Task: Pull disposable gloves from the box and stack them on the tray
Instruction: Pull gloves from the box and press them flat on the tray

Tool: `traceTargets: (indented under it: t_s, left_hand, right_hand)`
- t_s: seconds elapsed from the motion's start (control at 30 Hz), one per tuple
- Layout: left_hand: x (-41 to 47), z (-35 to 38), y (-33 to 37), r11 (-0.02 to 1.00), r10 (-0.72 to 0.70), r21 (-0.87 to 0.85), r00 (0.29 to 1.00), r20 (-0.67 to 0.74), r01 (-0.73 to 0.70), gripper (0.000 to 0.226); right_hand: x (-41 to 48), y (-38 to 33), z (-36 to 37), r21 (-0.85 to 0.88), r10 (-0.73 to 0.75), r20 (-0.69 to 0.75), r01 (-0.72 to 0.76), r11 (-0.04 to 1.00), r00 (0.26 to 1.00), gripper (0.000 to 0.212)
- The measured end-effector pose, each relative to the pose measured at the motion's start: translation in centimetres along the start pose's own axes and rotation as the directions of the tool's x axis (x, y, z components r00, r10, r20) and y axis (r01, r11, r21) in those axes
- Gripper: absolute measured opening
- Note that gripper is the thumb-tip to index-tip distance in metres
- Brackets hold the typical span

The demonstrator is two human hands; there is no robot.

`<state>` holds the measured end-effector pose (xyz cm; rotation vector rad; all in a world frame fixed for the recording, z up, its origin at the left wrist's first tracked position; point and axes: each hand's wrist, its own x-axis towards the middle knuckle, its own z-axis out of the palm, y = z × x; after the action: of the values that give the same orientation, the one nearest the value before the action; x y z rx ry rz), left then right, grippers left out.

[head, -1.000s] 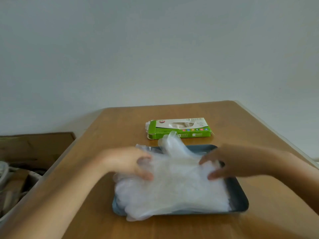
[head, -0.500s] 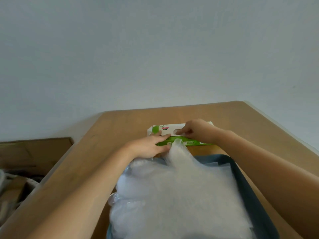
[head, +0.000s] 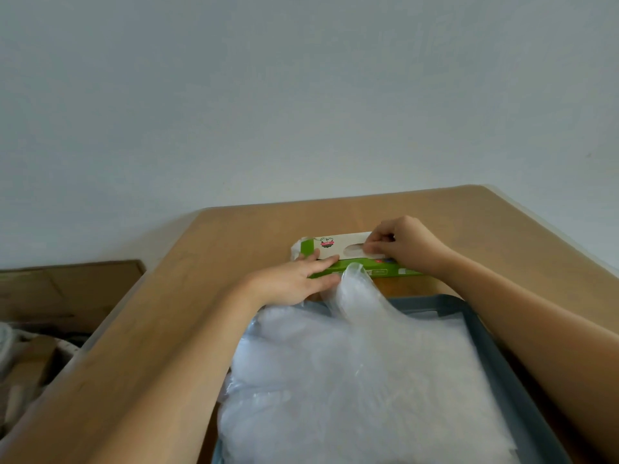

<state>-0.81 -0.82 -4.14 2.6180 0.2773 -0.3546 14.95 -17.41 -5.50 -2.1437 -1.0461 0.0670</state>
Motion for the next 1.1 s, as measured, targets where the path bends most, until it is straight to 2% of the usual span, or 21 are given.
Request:
traceTargets:
  t_s: [0.1,0.2,0.33,0.4,0.43,0.5,0.57,0.6,0.67,0.77,0.9,0.97,1.1]
  left_hand:
    - [-0.1,-0.1,0.2,1.0,0.002,-0.007,1.0,0.01,-0.002,0.055]
    - [-0.2,-0.1,0.5,1.0,0.003,-0.018,1.0,0.005,-0.002,0.053]
    - [-0.4,-0.2,0.6,1.0,0.002,-0.029,1.0,0.001,-0.002,0.051]
    - [-0.4,-0.2,0.7,1.0,0.007,-0.027,1.0,-0.001,-0.007,0.051]
    - [-0.4,-0.2,0.7,1.0,0.006,-0.026,1.0,-0.002,-0.006,0.051]
    - [-0.4,-0.1,0.7,1.0,0.009,-0.026,1.0,-0.007,-0.009,0.051]
    - [-0.2,0.0,0.5,0.999,0.012,-0.037,1.0,-0.012,-0.013,0.051]
    - [-0.1,0.0,0.3,0.999,0.015,-0.042,1.0,-0.014,-0.016,0.052]
    - [0.0,0.0,0.2,0.998,0.016,-0.054,1.0,-0.017,-0.017,0.051]
    - [0.0,0.1,0.1,0.997,0.019,-0.071,0.999,-0.028,-0.021,0.051]
    - [0.3,0.2,-0.3,0.996,0.034,-0.078,0.999,-0.03,-0.037,0.05]
    - [0.5,0.2,-0.4,0.996,0.044,-0.082,0.998,-0.035,-0.047,0.05]
    - [0.9,0.4,-0.8,0.997,0.035,-0.073,0.998,-0.054,-0.039,0.049]
  right_hand:
    - [0.1,0.1,-0.4,0.046,0.021,-0.027,-0.02,0.999,0.999,0.01]
    - [0.1,0.1,-0.6,0.247,0.109,-0.037,-0.096,0.964,0.993,0.015]
    - [0.2,0.5,-1.0,0.61,0.275,-0.056,-0.185,0.77,0.96,0.022]
    - [0.3,0.5,-1.2,0.717,0.353,-0.074,-0.196,0.669,0.933,0.026]
    - [0.4,0.6,-1.2,0.72,0.357,-0.09,-0.187,0.668,0.93,0.024]
    - [0.4,0.7,-1.6,0.539,0.256,-0.12,-0.153,0.828,0.959,0.02]
    - [0.1,0.7,-2.1,0.265,0.052,-0.035,-0.041,0.963,0.998,0.057]
    - [-0.1,0.5,-2.3,0.185,-0.039,0.03,0.033,0.982,0.999,0.075]
    - [-0.4,0.0,-2.4,0.063,-0.177,0.11,0.171,0.983,0.978,0.086]
    - [-0.1,-0.7,-2.4,-0.182,-0.242,0.205,0.28,0.942,0.948,0.071]
    - [-0.2,-1.5,-3.3,-0.252,-0.2,0.312,0.284,0.925,0.929,0.066]
    - [-0.1,-1.4,-3.8,-0.241,-0.2,0.273,0.268,0.933,0.941,0.06]
    - [0.0,-0.9,-3.2,-0.183,-0.267,0.069,0.275,0.944,0.961,0.008]
